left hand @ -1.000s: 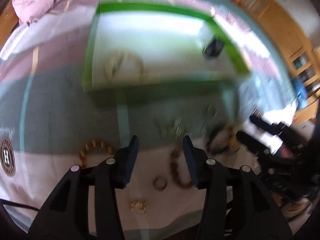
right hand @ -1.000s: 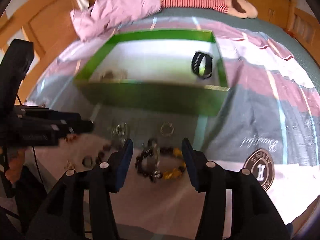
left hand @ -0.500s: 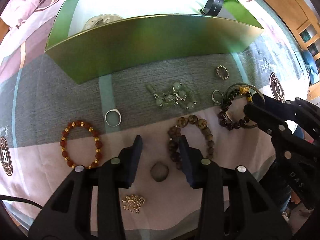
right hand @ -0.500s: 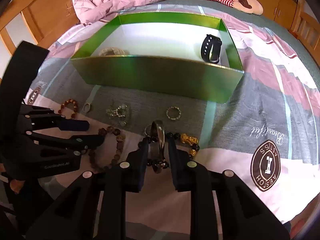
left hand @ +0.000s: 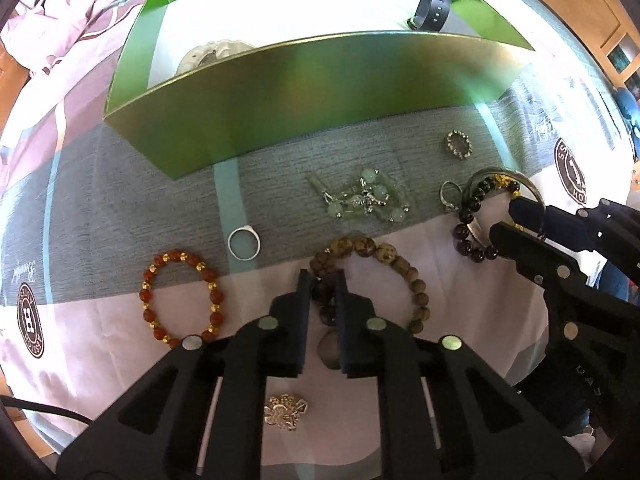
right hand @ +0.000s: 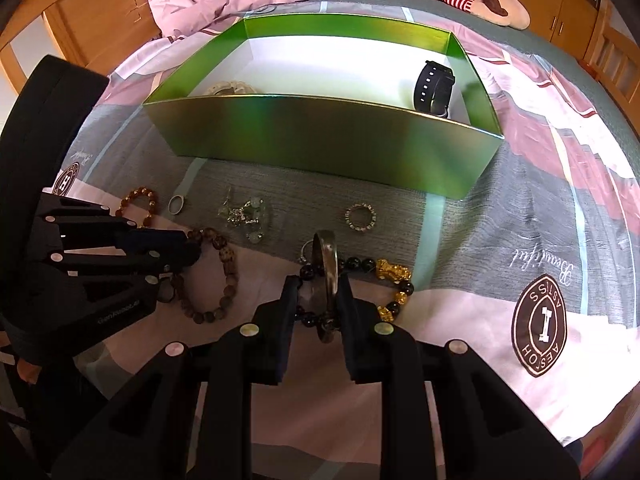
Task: Organize jewelry
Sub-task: 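Move the left gripper to the brown wooden bead bracelet while the right reaches the black bead bracelet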
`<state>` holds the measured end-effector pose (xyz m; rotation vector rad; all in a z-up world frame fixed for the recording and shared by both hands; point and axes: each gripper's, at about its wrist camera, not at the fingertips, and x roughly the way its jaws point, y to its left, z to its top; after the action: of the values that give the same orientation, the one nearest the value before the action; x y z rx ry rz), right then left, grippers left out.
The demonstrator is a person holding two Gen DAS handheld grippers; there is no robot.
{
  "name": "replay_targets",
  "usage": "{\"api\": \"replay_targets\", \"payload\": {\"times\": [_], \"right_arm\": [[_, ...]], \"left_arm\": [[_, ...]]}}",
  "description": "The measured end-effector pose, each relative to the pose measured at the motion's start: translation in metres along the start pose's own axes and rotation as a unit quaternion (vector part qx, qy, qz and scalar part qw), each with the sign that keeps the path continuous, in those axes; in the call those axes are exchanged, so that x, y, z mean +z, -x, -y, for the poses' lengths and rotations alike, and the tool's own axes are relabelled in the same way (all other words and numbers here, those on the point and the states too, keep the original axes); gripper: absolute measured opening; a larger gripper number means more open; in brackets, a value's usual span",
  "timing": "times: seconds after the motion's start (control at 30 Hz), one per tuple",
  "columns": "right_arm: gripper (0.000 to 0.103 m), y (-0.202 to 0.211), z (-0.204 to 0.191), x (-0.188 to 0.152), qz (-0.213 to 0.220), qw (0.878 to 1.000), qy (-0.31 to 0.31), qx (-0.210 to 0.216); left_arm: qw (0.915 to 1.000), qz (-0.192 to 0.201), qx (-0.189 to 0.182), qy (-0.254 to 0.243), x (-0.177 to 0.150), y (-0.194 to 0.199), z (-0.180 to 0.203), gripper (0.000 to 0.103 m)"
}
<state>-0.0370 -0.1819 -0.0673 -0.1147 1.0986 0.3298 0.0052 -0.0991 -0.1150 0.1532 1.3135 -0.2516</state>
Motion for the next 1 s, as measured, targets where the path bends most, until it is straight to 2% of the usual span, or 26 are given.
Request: {"api": "replay_targets", "payload": {"times": [0.13,0.27,0.33,0.37,0.4,0.47,0.5,0.7,0.87,1.0], "right_arm": [[0.023,0.001,0.0,-0.001,0.0,1.0,-0.004,-0.001],[0.023,0.001,0.002,-0.002,0.001,1.0,-0.011,-0.002],[0.023,0.002,0.002,-0.003,0.004,1.0,-0.01,-0.003],[0.023,0.003,0.002,-0.004,0.007,1.0,-0.008,-0.004],[0.022,0.004,0.001,-0.004,0.01,1.0,-0.007,-0.003],[0.009,0.007,-0.001,-0.004,0.013,1.0,0.0,0.002],[0.009,0.008,-0.002,-0.004,0.015,1.0,0.003,0.002],[0.007,0.024,0.001,0.001,0.038,0.999,-0.005,0.006],[0.006,0.052,0.007,0.011,0.08,0.997,-0.014,0.017],[0.006,0.055,0.012,0.012,0.084,0.996,-0.017,0.012]], "left_arm": [[1.0,-0.001,-0.001,-0.004,-0.001,0.0,0.001,0.019],[1.0,0.001,-0.002,-0.003,-0.001,0.0,0.001,0.019],[1.0,0.002,-0.003,-0.004,-0.004,0.002,0.001,0.011],[1.0,0.003,-0.004,-0.005,-0.004,0.004,-0.003,0.011],[1.0,0.005,-0.006,-0.003,-0.004,0.005,-0.003,0.011],[0.9999,0.01,-0.009,0.001,-0.005,0.009,-0.005,0.011],[0.9998,0.012,-0.012,0.003,-0.004,0.011,-0.007,0.011],[0.9981,0.04,-0.038,0.028,-0.001,0.034,-0.028,0.011],[0.9942,0.064,-0.061,0.061,0.002,0.053,-0.051,0.011],[0.9925,0.07,-0.071,0.071,0.001,0.059,-0.061,0.011]]}}
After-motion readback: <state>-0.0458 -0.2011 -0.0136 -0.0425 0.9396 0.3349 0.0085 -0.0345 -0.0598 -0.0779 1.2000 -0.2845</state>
